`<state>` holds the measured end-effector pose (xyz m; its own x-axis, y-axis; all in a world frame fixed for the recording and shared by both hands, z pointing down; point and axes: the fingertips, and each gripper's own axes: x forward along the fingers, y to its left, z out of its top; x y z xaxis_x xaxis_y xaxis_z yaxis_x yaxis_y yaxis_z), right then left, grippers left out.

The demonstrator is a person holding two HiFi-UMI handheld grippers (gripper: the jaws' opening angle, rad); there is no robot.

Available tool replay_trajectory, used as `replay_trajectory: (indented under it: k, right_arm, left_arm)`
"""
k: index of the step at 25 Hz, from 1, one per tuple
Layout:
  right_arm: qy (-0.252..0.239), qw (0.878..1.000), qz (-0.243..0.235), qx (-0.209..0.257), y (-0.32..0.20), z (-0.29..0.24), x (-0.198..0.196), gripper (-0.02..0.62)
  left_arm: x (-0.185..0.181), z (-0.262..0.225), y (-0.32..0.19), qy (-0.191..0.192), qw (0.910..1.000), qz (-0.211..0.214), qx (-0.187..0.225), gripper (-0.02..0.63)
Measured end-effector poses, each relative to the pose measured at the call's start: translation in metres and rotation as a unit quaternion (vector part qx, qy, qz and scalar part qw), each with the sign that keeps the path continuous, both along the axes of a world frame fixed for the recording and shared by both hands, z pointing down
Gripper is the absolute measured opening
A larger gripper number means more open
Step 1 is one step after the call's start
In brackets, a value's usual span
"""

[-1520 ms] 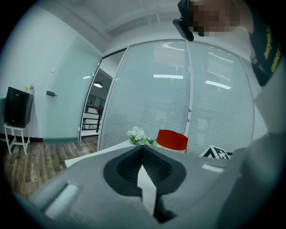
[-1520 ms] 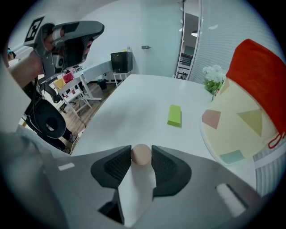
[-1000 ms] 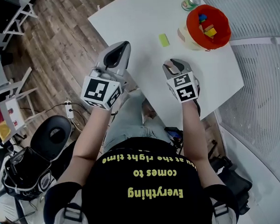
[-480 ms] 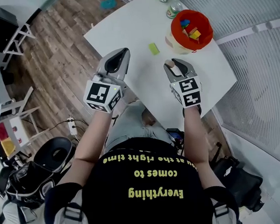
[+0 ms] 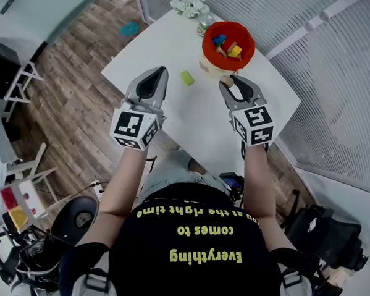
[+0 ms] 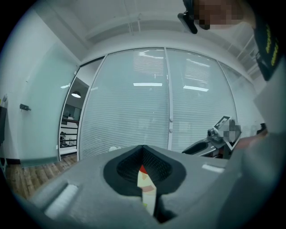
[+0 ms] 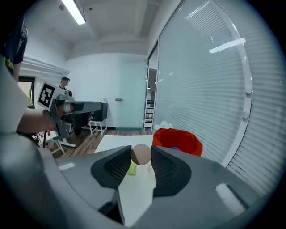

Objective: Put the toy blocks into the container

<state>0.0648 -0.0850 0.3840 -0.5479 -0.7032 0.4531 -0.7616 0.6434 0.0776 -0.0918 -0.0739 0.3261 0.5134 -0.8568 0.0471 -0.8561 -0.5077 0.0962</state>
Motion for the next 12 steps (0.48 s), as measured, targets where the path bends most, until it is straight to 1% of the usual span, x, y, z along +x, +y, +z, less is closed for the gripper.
replay_trajectory:
  k: [7, 12]
  right_arm:
    - [-0.03, 0.999, 0.03, 0.032, -0.003, -0.031, 0.025, 0.147]
    - [-0.033, 0.996, 0.052, 0.057, -0.002, -0.047, 0.039, 0.147]
  left_arm:
    - [0.026, -0.009, -0.007, -0.004, 0.9996, 0.026, 0.01, 0.0]
    - [0.038, -0.011, -0.013, -0.003, 0.9991, 0.041, 0.013, 0.0]
